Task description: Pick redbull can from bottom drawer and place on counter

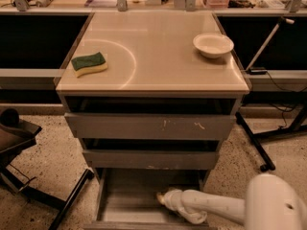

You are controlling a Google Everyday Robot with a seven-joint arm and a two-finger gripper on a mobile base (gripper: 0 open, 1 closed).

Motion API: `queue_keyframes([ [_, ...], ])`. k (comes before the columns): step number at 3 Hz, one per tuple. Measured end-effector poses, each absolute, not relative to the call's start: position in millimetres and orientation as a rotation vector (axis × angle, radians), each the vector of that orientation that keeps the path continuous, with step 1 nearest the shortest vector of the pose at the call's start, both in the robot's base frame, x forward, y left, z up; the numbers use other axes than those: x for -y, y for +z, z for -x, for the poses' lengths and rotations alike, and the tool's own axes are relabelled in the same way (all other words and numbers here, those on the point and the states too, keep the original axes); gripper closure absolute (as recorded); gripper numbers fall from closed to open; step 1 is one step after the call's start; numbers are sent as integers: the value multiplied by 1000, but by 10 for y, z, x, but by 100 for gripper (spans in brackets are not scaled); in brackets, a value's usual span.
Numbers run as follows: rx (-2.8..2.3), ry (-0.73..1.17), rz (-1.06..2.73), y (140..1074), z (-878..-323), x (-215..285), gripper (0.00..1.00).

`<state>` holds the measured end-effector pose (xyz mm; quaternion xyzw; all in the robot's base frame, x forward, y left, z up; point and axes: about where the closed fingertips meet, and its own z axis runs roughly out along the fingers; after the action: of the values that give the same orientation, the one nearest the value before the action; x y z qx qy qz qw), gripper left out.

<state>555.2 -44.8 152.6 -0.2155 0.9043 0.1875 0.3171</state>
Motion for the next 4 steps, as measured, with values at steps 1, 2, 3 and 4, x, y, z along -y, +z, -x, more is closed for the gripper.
queue_keyframes([
  [1,-2335,465,509,2269,-5626,1072,100],
  [2,-2297,458,454,2906,-5695,1683,100],
  [3,-2299,453,450,3446,-5608,2232,100],
  [4,-2348,425,462,3838,-5480,2830,100],
])
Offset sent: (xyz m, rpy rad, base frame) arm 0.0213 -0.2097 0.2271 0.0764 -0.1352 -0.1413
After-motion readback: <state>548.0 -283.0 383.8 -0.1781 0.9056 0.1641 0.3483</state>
